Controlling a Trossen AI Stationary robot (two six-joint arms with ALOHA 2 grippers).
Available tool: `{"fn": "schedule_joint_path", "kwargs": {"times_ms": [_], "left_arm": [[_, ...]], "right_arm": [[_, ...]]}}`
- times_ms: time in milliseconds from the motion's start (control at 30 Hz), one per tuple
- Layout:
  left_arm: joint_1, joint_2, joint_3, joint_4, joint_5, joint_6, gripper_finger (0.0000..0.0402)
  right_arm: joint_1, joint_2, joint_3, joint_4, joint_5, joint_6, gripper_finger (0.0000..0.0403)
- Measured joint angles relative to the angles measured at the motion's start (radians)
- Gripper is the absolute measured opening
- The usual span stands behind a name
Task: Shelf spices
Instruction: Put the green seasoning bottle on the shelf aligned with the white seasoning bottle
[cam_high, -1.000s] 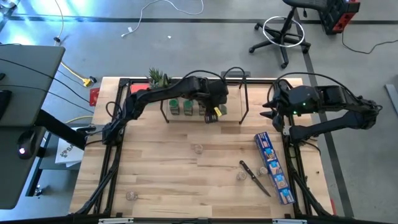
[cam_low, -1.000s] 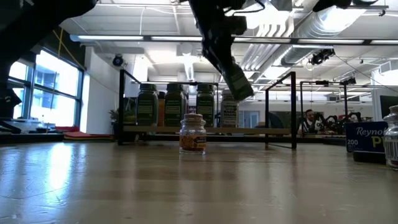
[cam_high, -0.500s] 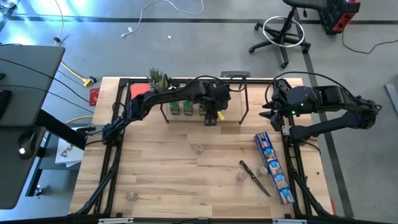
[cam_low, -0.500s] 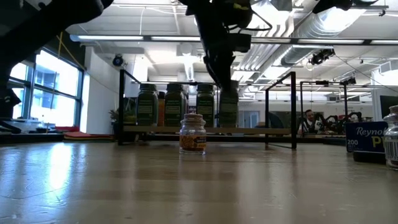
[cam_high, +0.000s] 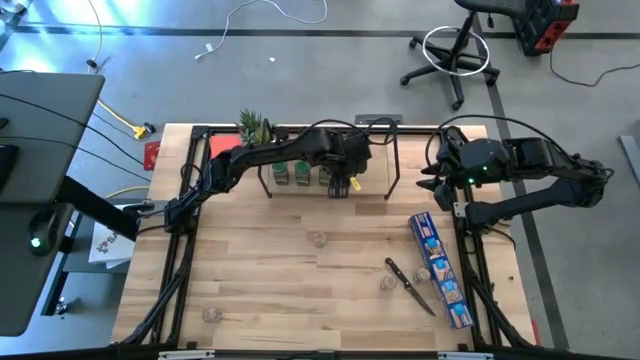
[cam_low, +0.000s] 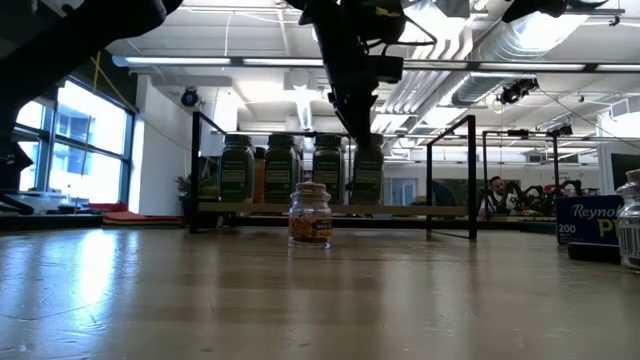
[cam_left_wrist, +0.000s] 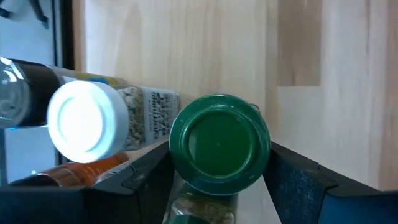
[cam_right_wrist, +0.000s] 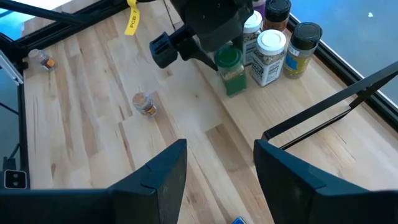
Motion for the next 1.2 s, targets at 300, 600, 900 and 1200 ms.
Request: {"fn": "schedule_joint_path", "kwargs": {"times_ms": [300,600,900,1200], "left_arm": [[0.000,0.000,0.000,0.046,-0.016,-0.027,0.0227],[0.002,0.000,0.000,0.046,-0.024,-0.058,0.0228],[0.003,-0.003,0.020,0.019,0.046,-0.130,0.0247],[-0.010,-0.074,0.033,-0.004,-0.016,-0.186,0.0275]], "right_arm": [[0.000,0.000,0.000,0.000,0.000,0.000,0.0181],[0.000,0.000,0.000,0.001,0.000,0.000,0.0181],[0.000,0.000,0.000,0.000,0.000,0.000,0.0181],[0.000,0.000,0.000,0.000,-0.006,0.015,0.0181]]}}
